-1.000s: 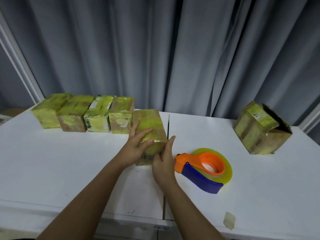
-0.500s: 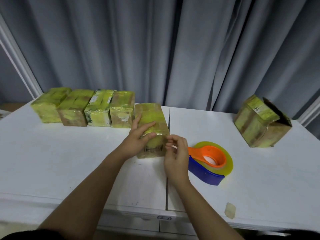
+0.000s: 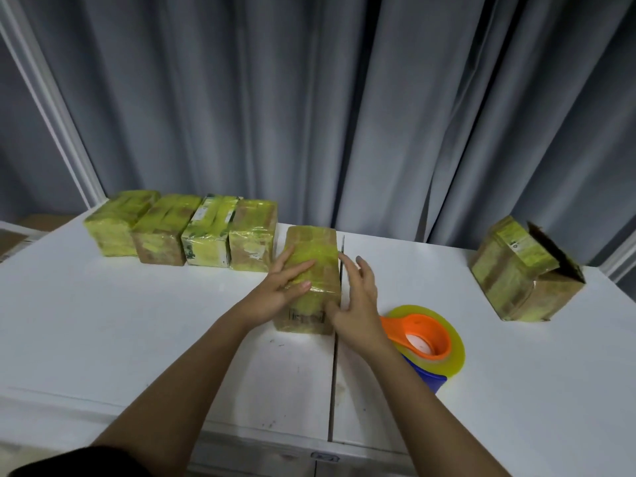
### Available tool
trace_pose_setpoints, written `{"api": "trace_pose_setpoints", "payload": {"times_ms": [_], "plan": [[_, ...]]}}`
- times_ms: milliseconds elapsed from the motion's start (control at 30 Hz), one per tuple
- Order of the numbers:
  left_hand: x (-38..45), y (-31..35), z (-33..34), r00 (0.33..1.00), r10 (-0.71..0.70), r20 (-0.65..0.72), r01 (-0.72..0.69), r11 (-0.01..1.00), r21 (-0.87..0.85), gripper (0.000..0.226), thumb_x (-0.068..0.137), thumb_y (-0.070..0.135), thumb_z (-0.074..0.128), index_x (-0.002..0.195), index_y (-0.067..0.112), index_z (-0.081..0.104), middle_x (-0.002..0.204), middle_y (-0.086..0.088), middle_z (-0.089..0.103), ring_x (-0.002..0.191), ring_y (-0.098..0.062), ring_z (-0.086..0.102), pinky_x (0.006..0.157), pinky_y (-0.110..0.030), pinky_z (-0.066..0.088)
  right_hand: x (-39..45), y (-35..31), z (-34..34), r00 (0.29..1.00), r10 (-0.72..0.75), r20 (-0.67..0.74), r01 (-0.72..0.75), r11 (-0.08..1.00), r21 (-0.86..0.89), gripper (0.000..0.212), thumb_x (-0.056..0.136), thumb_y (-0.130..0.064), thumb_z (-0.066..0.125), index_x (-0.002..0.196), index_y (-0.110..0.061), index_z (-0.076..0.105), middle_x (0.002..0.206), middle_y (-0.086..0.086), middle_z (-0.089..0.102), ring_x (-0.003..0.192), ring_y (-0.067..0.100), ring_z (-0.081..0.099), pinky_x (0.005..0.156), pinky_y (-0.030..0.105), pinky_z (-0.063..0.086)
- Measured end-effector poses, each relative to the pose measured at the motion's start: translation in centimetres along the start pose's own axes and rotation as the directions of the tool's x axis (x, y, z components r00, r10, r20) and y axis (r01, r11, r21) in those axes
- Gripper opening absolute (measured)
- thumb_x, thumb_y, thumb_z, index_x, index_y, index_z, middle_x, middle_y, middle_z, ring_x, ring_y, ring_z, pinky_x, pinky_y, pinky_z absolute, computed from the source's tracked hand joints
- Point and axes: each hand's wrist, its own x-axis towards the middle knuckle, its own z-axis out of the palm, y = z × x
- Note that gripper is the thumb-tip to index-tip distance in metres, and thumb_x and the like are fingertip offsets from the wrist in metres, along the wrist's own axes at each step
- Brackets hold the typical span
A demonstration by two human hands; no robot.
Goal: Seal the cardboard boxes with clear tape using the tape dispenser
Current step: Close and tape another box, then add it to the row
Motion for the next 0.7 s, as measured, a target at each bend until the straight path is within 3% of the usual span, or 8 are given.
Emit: {"api": "trace_pose_setpoints", "payload": {"times_ms": [67, 167, 233, 300, 367, 500, 600, 700], "plan": [[-0.2, 0.1, 0.0, 1.000, -0.019, -0.014, 0.019, 1.000, -0.011, 0.073, 0.090, 0.041, 0.053, 0.149, 0.040, 0.009, 0.156, 0.015, -0.019, 0.138, 0.003, -0.011, 0.112, -0.024, 0.013, 0.3, 0.5, 0.0, 0.976, 0.035, 0.213, -0.023, 0.998, -0.059, 0.066, 0.095, -0.023, 0.057, 0.151, -0.033, 0.024, 0.157, -0.005, 0.017, 0.143, 0.010, 0.019, 0.116, 0.030, 0.025], [-0.7, -0.9, 0.0, 0.983, -0.095, -0.158, 0.101, 0.994, 0.033, 0.093, 0.082, 0.058, 0.047, 0.150, 0.032, -0.012, 0.155, 0.013, -0.022, 0.136, 0.005, -0.014, 0.110, -0.023, 0.006, 0.6, 0.8, 0.4, 0.990, 0.052, 0.132, -0.041, 0.996, -0.083, 0.059, 0.098, -0.028, 0.052, 0.150, -0.033, 0.025, 0.131, 0.001, 0.059, 0.113, 0.016, 0.057, 0.094, 0.028, 0.046], [-1.1, -1.9, -0.2, 0.965, -0.090, -0.248, 0.110, 0.992, 0.067, 0.078, 0.089, 0.053, 0.043, 0.153, 0.025, 0.007, 0.159, 0.007, 0.007, 0.143, -0.002, 0.009, 0.113, -0.023, 0.015, 1.2, 0.6, 0.9, 0.996, 0.065, 0.064, -0.054, 0.986, -0.161, 0.058, 0.099, -0.028, 0.050, 0.151, -0.031, 0.023, 0.115, 0.004, 0.066, 0.100, 0.018, 0.061, 0.082, 0.027, 0.046], [-1.2, -2.4, -0.1, 0.961, -0.040, -0.275, 0.096, 0.976, 0.194, 0.057, 0.099, 0.037, 0.042, 0.150, 0.021, 0.023, 0.154, 0.002, 0.030, 0.139, -0.012, 0.031, 0.107, -0.020, 0.026, 2.2, 0.4, 1.5, 0.997, 0.070, 0.036, -0.061, 0.976, -0.207, 0.059, 0.100, -0.028, 0.047, 0.152, -0.030, 0.020, 0.114, 0.007, 0.065, 0.097, 0.020, 0.060, 0.078, 0.027, 0.043], [-0.9, -2.3, 0.1, 0.969, 0.023, -0.247, 0.053, 0.953, 0.297, 0.053, 0.101, 0.023, 0.038, 0.151, 0.017, 0.021, 0.154, -0.001, 0.028, 0.137, -0.018, 0.037, 0.101, -0.018, 0.029, 3.7, 0.1, 2.1, 0.996, 0.088, 0.034, -0.079, 0.975, -0.205, 0.058, 0.101, -0.027, 0.045, 0.152, -0.028, 0.019, 0.117, 0.009, 0.063, 0.093, 0.019, 0.057, 0.073, 0.024, 0.038], [0.7, -2.0, 0.5, 0.986, 0.080, -0.149, -0.015, 0.918, 0.396, 0.052, 0.101, 0.018, 0.034, 0.151, 0.020, 0.020, 0.161, -0.006, 0.000, 0.128, -0.026, 0.045, 0.099, -0.026, 0.036, 7.0, 0.4, 2.9, 0.996, 0.086, 0.034, -0.077, 0.974, -0.212, 0.057, 0.100, -0.023, 0.047, 0.152, -0.026, 0.023, 0.123, 0.013, 0.061, 0.104, 0.027, 0.058, 0.075, 0.024, 0.037], [1.9, -2.7, -0.7, 0.975, 0.065, -0.214, 0.026, 0.916, 0.401, 0.054, 0.101, 0.015, 0.035, 0.151, 0.028, 0.021, 0.160, 0.002, 0.011, 0.132, -0.022, 0.042, 0.096, -0.027, 0.040, 9.5, 1.1, 3.1, 0.994, 0.094, 0.045, -0.082, 0.971, -0.225, 0.056, 0.100, -0.023, 0.047, 0.151, -0.026, 0.025, 0.126, 0.013, 0.059, 0.109, 0.030, 0.057, 0.080, 0.025, 0.038], [2.5, -3.3, -2.1, 0.964, 0.093, -0.250, 0.009, 0.925, 0.380, 0.050, 0.099, 0.013, 0.040, 0.145, 0.030, 0.035, 0.153, 0.005, 0.032, 0.138, -0.015, 0.034, 0.101, -0.024, 0.034, 11.7, 1.5, 3.1, 0.995, 0.078, 0.065, -0.063, 0.976, -0.211, 0.055, 0.100, -0.021, 0.047, 0.151, -0.024, 0.027, 0.131, 0.013, 0.056, 0.114, 0.029, 0.054, 0.087, 0.027, 0.039]]}}
